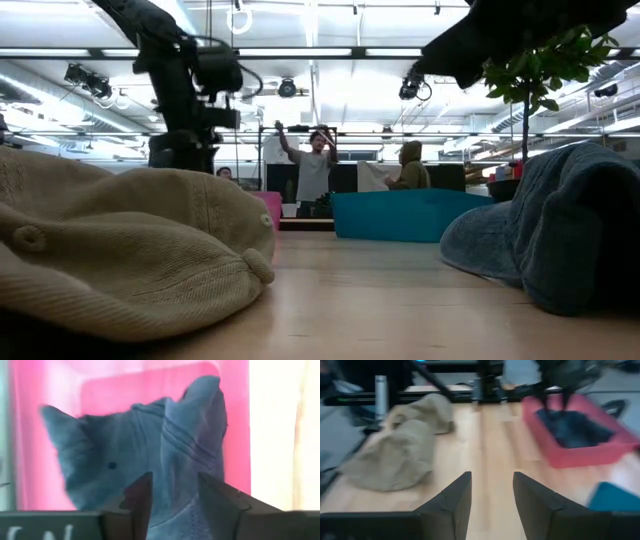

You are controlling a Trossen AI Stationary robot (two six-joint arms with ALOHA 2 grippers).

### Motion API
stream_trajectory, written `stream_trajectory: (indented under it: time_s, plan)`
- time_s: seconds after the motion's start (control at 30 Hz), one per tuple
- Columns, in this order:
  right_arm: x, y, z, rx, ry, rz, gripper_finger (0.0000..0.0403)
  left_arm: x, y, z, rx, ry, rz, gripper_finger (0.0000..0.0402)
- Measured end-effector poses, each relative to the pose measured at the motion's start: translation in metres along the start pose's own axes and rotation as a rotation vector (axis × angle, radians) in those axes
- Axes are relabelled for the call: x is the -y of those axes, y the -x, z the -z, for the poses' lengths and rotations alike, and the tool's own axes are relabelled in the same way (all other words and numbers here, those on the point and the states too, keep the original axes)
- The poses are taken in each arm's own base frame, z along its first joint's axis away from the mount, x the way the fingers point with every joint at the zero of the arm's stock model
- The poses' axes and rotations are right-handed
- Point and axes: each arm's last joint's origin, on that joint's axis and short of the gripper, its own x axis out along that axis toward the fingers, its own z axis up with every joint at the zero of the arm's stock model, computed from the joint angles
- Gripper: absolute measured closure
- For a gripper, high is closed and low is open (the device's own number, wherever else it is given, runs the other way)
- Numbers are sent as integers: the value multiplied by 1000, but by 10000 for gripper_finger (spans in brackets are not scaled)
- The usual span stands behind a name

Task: Pick & Place hat
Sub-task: Put the blue cap into the pink bin

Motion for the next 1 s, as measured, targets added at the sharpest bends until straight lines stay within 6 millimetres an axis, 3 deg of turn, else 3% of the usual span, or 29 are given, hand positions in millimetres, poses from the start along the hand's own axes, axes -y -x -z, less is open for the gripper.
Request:
stream_trajectory:
  time_s: [0.23, 0.43, 0.73, 1.0]
  plan:
    - [-27, -10, -12, -97, -51, -138, 252, 3, 44, -19, 122, -32, -121, 197]
    - [-62, -41, -16, -444, -70, -145, 252, 4, 71, -39, 321, 84, -154, 193]
    - [-107, -63, 10, -884, -240, -111, 252, 17, 77, -51, 430, 61, -105, 193]
    - [-119, -63, 33, -963, -167, 58, 252, 30, 80, -55, 451, 55, -65, 193]
